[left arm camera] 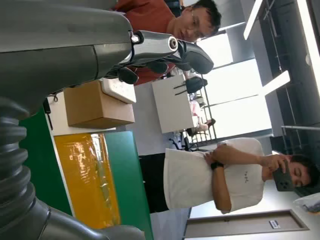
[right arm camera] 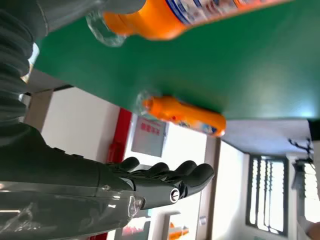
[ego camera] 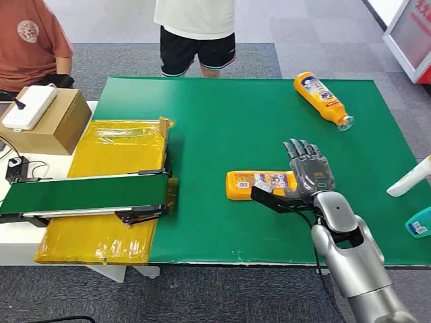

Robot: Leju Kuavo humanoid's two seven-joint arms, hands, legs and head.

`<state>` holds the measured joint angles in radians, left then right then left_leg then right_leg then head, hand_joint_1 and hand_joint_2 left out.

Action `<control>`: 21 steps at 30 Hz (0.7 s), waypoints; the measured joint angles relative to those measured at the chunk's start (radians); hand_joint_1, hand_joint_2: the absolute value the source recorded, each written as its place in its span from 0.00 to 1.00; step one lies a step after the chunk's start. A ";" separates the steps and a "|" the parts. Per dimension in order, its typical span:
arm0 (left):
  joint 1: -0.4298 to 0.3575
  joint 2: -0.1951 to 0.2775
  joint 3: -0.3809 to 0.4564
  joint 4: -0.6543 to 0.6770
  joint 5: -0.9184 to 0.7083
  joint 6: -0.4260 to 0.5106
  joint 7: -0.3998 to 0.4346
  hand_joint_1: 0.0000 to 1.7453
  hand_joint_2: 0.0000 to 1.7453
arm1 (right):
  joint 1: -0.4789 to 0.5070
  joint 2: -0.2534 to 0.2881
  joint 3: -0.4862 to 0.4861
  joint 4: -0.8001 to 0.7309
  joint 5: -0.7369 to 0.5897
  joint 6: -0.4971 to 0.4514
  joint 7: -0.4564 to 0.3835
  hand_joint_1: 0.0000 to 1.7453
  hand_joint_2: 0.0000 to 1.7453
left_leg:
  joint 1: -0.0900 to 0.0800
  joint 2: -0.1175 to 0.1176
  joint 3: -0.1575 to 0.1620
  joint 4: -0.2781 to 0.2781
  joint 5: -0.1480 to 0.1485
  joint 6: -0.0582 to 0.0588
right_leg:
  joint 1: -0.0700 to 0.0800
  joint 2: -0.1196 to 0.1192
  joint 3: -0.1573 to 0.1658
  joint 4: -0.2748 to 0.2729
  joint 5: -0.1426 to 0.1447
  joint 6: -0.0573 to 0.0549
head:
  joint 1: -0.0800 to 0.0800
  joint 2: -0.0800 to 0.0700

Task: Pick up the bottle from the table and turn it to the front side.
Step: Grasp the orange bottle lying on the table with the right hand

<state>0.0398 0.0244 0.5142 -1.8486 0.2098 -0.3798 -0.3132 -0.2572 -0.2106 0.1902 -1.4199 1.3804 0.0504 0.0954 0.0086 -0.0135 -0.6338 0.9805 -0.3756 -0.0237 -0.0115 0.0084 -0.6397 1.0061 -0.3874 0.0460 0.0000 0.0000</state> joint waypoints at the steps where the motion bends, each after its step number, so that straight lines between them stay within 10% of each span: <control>1: -0.001 0.001 -0.002 0.000 -0.001 0.000 0.000 0.00 1.00 | 0.000 0.000 0.000 0.007 0.000 -0.001 0.000 0.00 1.00 | 0.000 0.000 0.000 0.000 0.000 0.000 | 0.000 0.000 0.000 0.000 0.000 0.000 | 0.000 0.000; 21: -0.016 0.004 -0.053 -0.005 -0.023 0.000 -0.001 0.00 1.00 | -0.022 0.001 -0.007 0.183 -0.018 -0.028 -0.016 0.00 1.00 | 0.000 0.000 0.000 0.000 0.000 0.000 | 0.000 0.000 0.000 0.000 0.000 0.000 | 0.000 0.000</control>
<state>0.0239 0.0282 0.4610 -1.8534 0.1873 -0.3799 -0.3138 -0.2796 -0.2093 0.1833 -1.2373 1.3623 0.0222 0.0790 0.0086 -0.0134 -0.6337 0.9805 -0.3758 -0.0238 -0.0115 0.0084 -0.6397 1.0061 -0.3875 0.0460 0.0000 0.0000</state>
